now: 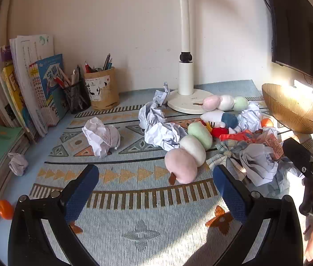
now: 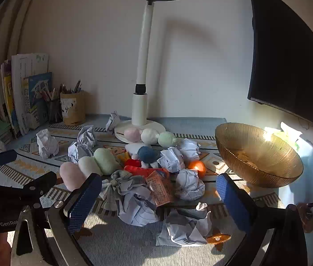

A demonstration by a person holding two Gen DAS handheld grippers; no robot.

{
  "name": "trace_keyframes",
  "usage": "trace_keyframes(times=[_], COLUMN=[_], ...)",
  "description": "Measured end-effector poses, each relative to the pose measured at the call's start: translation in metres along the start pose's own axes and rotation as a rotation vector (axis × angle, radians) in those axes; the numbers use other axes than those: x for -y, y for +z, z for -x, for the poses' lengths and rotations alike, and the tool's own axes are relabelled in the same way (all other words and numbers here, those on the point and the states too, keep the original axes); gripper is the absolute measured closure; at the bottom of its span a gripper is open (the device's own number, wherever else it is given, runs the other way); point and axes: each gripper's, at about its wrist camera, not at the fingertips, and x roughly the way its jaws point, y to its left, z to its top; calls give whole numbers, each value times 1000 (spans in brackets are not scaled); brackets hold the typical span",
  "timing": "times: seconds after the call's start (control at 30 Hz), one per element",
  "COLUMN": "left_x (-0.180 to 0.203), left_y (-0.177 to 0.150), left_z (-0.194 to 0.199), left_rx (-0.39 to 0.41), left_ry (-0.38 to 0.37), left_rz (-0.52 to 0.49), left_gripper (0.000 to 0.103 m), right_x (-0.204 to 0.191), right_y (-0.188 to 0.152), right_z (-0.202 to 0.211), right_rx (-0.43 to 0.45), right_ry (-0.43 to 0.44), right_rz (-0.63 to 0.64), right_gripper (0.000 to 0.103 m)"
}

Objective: Organize objects

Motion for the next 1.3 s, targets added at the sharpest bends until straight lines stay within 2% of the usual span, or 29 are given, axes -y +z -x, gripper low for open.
trace_keyframes(times=[0.07, 0.13, 0.2, 0.37, 0.63, 1.3], left_x=[-5, -8, -10, -12, -12, -12], left_y=[-2, -6, -8, -9, -9, -9], left_z=[-13, -19, -20, -28, -28, -30], left_rx=[-21, -46, -18, -68, -80, -94], left_ry=[-16, -18, -16, -39, -25, -31], left_rz=[40, 56, 75, 85, 91, 95], left_gripper=[1, 1, 1, 1, 1, 1], right_x=[5, 8, 8, 4, -7, -7], right_y=[0, -16, -22, -23, -22, -24], right_z=[-17, -28, -26, -39, -32, -34], right_rx=[-37, -57, -50, -126, -94, -115], right_ry=[46, 75, 71, 29, -1, 6], right_rz=[-61, -95, -94, -65, -2, -11], right_gripper=[0, 0, 0, 0, 0, 0])
